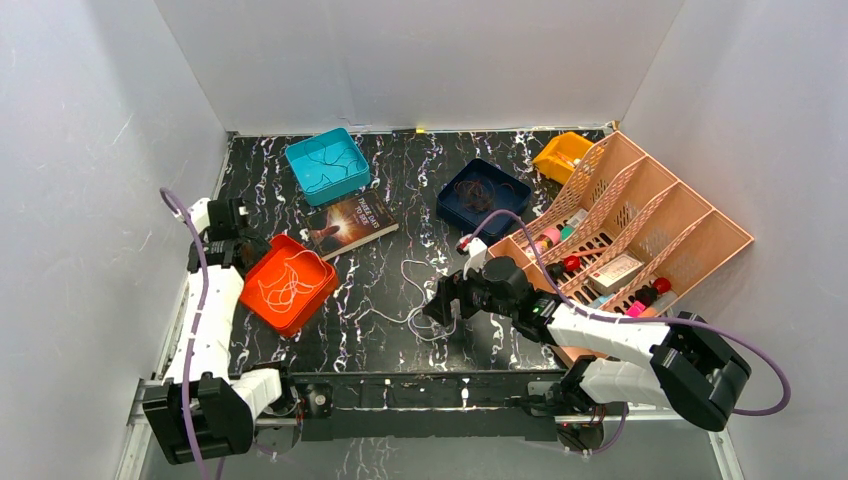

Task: Untangle the cables

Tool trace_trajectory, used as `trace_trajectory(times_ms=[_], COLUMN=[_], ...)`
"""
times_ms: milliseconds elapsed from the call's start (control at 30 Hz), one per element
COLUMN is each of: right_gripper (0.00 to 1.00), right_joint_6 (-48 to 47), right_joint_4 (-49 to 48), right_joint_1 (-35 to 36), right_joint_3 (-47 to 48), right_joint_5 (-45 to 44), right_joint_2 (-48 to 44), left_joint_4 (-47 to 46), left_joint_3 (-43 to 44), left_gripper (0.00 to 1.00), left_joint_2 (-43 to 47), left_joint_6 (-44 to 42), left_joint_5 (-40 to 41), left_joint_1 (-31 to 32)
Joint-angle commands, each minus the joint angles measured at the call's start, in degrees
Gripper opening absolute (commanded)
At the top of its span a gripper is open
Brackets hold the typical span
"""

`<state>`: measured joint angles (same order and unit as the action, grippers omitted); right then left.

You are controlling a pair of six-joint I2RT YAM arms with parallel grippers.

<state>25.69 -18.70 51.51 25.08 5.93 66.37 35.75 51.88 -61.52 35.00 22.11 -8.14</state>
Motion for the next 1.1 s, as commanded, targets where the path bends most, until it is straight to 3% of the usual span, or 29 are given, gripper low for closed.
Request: trace_trajectory(times_ms=[0,167,300,500,733,900,1067], right_gripper=[0.98,0.98,0.98,0.98,0.98,0.98,0.98], right_joint_6=[0.19,0.32,0.32,0.40,0.44,0.45,0.50], right_joint_4=[-0.23,-0.61,-0.73,-0.88,-0.85,-0.73,-0.68], right_joint_1=[0.35,0.31,0.33,0.35,0.35,0.35,0.32], right_joint_3=[2.07,1.99,1.91,1.89,1.90,1.98,2.16], right_joint_5=[-0.78,-0.01,0.20,0.21,0.42,0.46,0.75], right_joint_2=[-0.13,0.26,0.42,0.93,1.10,1.15,1.42], left_joint_4=[-1.72,-6.08,-8.52,-10.04,-12.78,-14.22,-16.18], left_joint_3=[0.97,-0.25,-0.60,-2.46,-8.51,-12.42,-12.86], left_gripper=[0.58,0.53,0.52,0.48,0.41,0.41,0.42], left_joint_2=[0.61,-3.15,-4.02,-4.40,-2.48,-0.03,0.45], left_joint_6=[-5.27,-6.83,-5.28,0.52,15.93,27.58,32.94], left_joint_5=[-6.09,-18.64,-23.45,-22.46,-21.65,-19.22,-17.91], left_joint_1=[-0.34,-0.34,0.06,0.82,0.85,0.85,0.85])
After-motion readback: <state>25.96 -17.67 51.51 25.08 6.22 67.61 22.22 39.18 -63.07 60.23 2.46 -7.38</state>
